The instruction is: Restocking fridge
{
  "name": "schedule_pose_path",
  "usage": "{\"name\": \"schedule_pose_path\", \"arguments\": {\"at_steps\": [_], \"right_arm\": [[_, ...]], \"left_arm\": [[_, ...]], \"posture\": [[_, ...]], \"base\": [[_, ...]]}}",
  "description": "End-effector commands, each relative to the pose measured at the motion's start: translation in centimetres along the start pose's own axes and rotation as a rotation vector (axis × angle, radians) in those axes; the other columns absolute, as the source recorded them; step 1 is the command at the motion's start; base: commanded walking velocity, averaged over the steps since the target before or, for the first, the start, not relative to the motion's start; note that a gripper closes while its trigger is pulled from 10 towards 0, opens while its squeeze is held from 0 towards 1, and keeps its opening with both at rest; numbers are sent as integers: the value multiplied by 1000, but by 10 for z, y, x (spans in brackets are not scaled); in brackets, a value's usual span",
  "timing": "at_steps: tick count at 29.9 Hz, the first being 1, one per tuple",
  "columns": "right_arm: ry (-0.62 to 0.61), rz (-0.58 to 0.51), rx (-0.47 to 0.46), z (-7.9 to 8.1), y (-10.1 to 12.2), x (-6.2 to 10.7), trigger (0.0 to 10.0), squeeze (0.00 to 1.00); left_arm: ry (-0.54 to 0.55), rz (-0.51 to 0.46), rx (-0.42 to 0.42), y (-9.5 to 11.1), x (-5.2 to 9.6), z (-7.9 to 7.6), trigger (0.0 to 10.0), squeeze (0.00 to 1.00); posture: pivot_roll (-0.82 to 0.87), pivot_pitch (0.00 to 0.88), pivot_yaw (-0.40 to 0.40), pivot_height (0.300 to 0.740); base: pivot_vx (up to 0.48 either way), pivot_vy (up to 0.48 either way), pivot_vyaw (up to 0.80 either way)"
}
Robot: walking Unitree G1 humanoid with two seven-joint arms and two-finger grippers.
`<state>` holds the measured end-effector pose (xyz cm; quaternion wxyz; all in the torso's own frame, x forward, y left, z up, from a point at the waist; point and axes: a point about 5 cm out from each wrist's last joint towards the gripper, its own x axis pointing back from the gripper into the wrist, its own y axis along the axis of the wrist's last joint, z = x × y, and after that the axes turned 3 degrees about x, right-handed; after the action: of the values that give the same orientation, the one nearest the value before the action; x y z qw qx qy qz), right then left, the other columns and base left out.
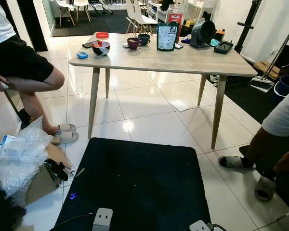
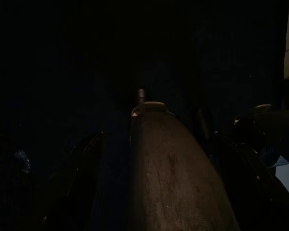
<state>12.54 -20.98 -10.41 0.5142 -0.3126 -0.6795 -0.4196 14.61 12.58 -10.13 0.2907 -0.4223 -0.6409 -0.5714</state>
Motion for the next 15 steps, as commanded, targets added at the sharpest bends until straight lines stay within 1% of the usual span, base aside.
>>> {"name": "schedule_pose_path", "arguments": {"at_steps": [1,4,9,11,15], "right_arm": [[12,15,-6,3,-2,0,10000,0],[2,2,-9,-1,3,0,10000,0],[4,4,-7,-2,2,0,10000,0],[-4,7,-20,-4,1,1,10000,0],[2,11,-12,-3,-1,1,10000,0]], "left_arm": [[-14,37,29,-10,0,-6,10000,0],[-14,26,42,-7,0,-7,10000,0],[-15,17,55,-5,-1,-7,10000,0],[-13,14,63,-4,-1,-7,10000,0],[-20,13,69,-5,0,-6,10000,0]], "posture": [[19,0,-32,740],[20,0,-33,740],[25,0,-34,740],[22,0,-32,740],[23,0,-33,740]], "base": [[0,0,0],[0,0,0],[0,0,0],[0,0,0],[0,0,0]]}}
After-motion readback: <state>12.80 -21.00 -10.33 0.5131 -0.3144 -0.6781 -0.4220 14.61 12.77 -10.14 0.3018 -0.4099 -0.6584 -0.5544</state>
